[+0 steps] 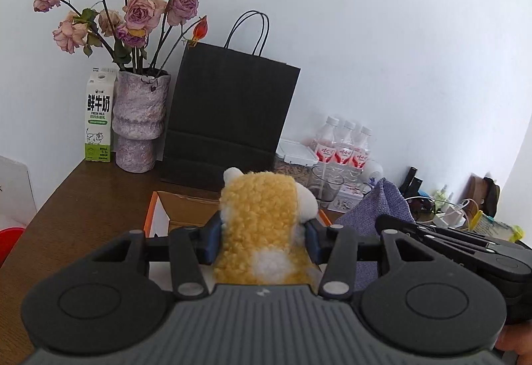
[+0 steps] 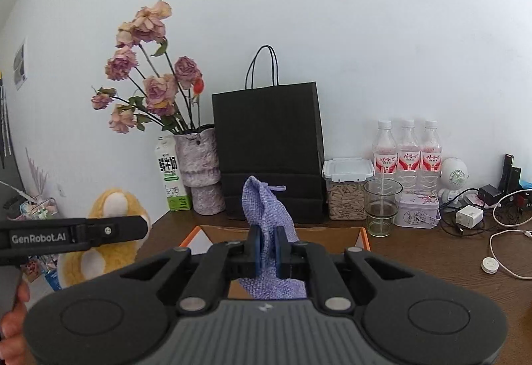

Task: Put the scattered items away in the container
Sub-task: 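Carry plush toy and pouch into the box and open both tools, then lower the left tool onto the red rose and close it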

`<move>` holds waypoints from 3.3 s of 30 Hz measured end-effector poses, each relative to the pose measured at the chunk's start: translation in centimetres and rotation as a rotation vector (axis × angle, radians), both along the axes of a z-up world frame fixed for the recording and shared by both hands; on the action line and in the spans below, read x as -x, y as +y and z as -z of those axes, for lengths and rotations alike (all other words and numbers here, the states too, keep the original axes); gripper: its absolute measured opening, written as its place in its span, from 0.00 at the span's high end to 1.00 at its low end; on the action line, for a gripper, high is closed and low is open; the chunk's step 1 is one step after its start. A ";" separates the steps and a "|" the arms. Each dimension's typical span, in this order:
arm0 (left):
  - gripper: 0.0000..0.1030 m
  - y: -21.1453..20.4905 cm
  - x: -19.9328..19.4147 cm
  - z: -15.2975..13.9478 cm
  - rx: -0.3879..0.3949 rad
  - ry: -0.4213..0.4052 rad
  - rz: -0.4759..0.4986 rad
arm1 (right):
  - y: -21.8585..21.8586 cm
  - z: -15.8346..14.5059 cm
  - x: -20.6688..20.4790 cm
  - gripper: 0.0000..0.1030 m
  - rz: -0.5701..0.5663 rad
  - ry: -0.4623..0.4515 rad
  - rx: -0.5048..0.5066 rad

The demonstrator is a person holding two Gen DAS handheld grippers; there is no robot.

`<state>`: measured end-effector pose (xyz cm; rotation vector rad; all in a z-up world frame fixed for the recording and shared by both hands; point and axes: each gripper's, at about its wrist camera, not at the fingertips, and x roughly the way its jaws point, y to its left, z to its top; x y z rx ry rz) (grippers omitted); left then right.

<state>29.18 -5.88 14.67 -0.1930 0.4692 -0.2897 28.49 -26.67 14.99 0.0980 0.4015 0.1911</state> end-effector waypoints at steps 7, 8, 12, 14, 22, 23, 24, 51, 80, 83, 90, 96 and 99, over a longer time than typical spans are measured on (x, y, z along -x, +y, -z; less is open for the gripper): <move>0.53 -1.8 -8.1 4.4 -0.041 0.105 -0.043 | 1.5 5.3 -8.3 0.93 0.039 0.082 0.091; 0.53 -2.0 -9.0 5.3 -0.054 0.121 -0.049 | 1.6 6.1 -9.3 0.93 0.042 0.101 0.103; 0.53 -3.1 -12.1 8.7 -0.110 0.184 -0.051 | 2.2 9.7 -12.0 0.93 0.037 0.174 0.145; 0.53 -3.5 -13.0 10.1 -0.130 0.212 -0.053 | 2.1 11.0 -12.7 0.93 0.029 0.206 0.137; 0.50 -4.1 -13.8 12.5 -0.213 0.238 -0.076 | 1.3 13.6 -13.8 0.76 -0.005 0.283 0.096; 0.45 -4.1 -13.7 12.5 -0.217 0.239 -0.073 | 1.2 13.7 -13.8 0.62 -0.018 0.296 0.086; 0.39 -4.0 -13.6 12.4 -0.215 0.235 -0.068 | 1.1 13.7 -13.8 0.55 -0.025 0.305 0.081; 0.00 3.2 1.5 4.3 -0.174 -0.025 -0.058 | -1.0 5.4 3.5 0.00 -0.059 0.085 0.149; 0.00 10.2 10.2 15.9 -0.136 0.131 -0.126 | -4.4 15.2 18.5 0.00 0.080 0.146 0.058; 0.00 9.4 9.8 16.6 -0.170 0.128 -0.134 | -4.2 15.8 18.3 0.00 0.092 0.164 0.071; 0.04 8.9 9.2 17.4 -0.176 0.132 -0.149 | -3.8 16.3 17.7 0.00 0.092 0.181 0.079; 0.42 9.0 9.1 17.3 -0.174 0.130 -0.136 | -3.2 16.5 16.3 0.00 0.095 0.186 0.091; 0.53 9.1 9.2 17.3 -0.155 0.129 -0.120 | -2.7 16.5 15.1 0.00 0.098 0.185 0.103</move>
